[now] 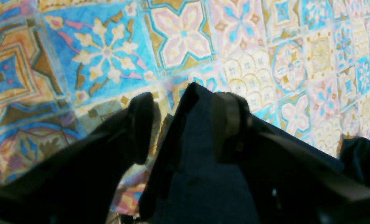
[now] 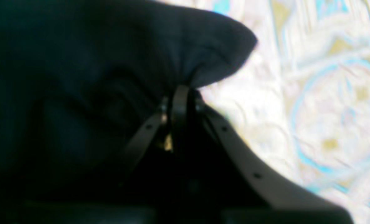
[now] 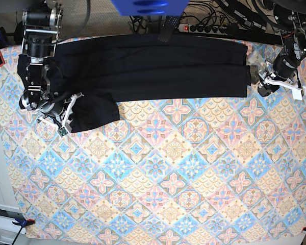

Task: Fold the T-shirt properly
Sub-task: 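Grasp the sleeve with the right gripper and fold it onto the shirt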

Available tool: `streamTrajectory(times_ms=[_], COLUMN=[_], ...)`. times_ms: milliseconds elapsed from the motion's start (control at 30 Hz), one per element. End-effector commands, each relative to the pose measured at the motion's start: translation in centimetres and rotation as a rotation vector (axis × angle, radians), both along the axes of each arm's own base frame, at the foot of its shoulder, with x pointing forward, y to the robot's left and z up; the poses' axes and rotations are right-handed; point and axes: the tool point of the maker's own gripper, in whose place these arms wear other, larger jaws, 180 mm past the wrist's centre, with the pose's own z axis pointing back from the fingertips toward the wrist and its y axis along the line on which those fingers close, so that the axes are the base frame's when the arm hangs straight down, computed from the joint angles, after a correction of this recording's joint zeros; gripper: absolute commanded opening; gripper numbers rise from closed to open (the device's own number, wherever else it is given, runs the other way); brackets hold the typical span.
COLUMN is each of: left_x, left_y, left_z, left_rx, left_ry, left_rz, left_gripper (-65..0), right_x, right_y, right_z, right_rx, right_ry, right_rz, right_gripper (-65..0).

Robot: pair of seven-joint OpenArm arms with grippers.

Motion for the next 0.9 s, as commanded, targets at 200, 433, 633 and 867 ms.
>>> streamTrajectory(times_ms=[200, 433, 633, 867], left_x=[0.6, 0.6, 0.6, 0.6], left_y=[0.5, 0.5, 0.5, 0.5], left_z=[1.0, 1.0, 1.0, 1.0], left_rx=[0.018, 0.018, 0.019, 0.023], left_ry=[-0.034, -0.034, -0.033, -0.032], left_rz=[-0.005, -0.005, -0.006, -0.006], left_gripper=[-35.0, -35.0, -35.0, -35.0], right_x=[-1.4, -6.8, -11.5, -14.1], right_y=[-0.8, -1.6, -2.0, -1.8], right_z=[6.3, 8.8, 8.0, 6.6], right_rx=[-0.141, -0.259, -0.284, -0.281], right_ry=[-0.132, -0.120, -0.043, 0.026], right_rz=[0.046, 0.059, 0.069, 0.085], right_gripper=[-64.9, -64.9, -65.0, -64.8])
